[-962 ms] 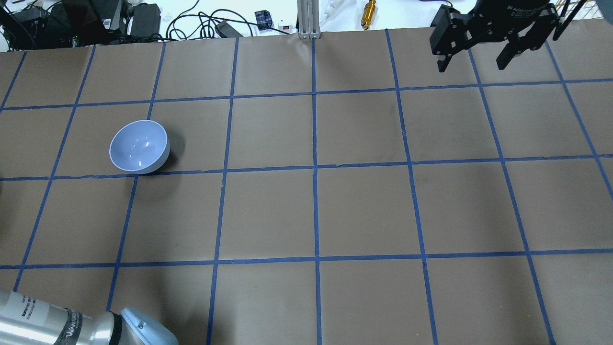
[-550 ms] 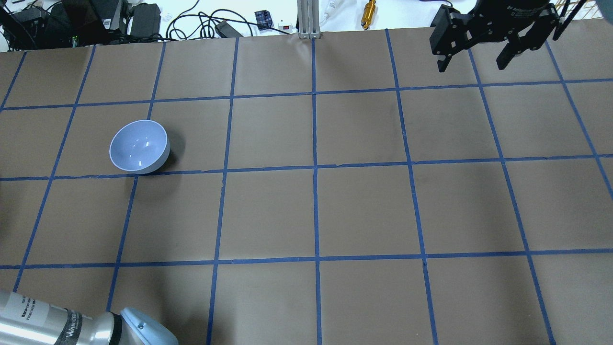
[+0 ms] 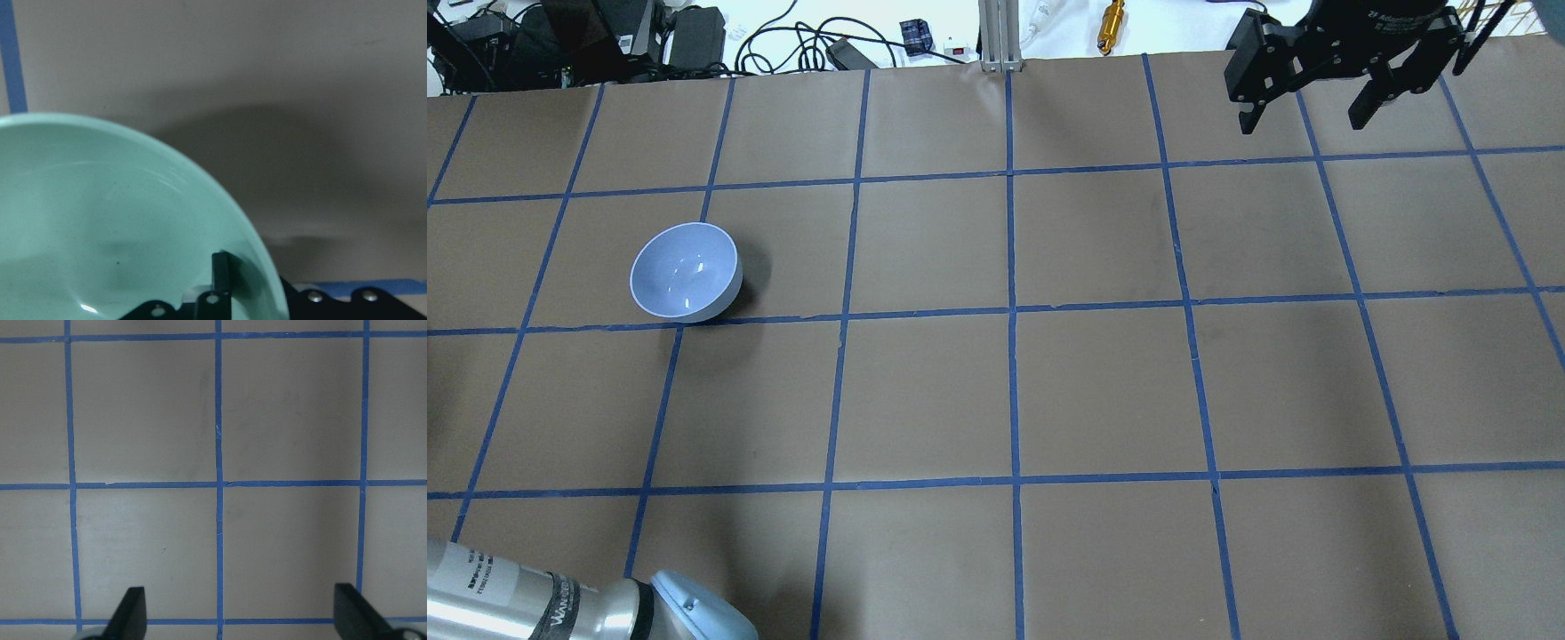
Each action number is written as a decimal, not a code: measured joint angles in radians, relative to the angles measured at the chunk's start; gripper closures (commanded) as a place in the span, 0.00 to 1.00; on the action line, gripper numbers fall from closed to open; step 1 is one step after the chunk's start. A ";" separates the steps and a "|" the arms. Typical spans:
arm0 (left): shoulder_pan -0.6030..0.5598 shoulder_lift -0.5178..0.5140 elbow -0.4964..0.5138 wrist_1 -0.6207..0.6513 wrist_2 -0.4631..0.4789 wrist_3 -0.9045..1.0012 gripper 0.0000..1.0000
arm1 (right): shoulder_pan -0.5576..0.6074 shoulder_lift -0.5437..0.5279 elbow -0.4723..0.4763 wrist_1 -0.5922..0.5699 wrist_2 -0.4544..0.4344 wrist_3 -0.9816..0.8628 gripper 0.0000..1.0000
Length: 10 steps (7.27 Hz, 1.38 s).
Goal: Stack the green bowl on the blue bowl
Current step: 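Carry the green bowl with the left gripper over the blue bowl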
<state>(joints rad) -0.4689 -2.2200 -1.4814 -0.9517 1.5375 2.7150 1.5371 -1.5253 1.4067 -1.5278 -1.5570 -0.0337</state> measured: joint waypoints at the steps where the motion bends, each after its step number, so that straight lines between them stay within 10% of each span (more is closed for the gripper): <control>1: -0.003 0.022 0.002 -0.014 -0.020 -0.009 1.00 | 0.000 0.000 0.000 0.000 0.000 0.000 0.00; 10: -0.440 0.411 -0.183 -0.241 -0.105 -0.576 1.00 | 0.000 0.000 0.000 0.000 0.002 0.001 0.00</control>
<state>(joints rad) -0.9086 -1.8092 -1.6640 -1.1927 1.4330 2.1391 1.5371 -1.5255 1.4066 -1.5279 -1.5554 -0.0326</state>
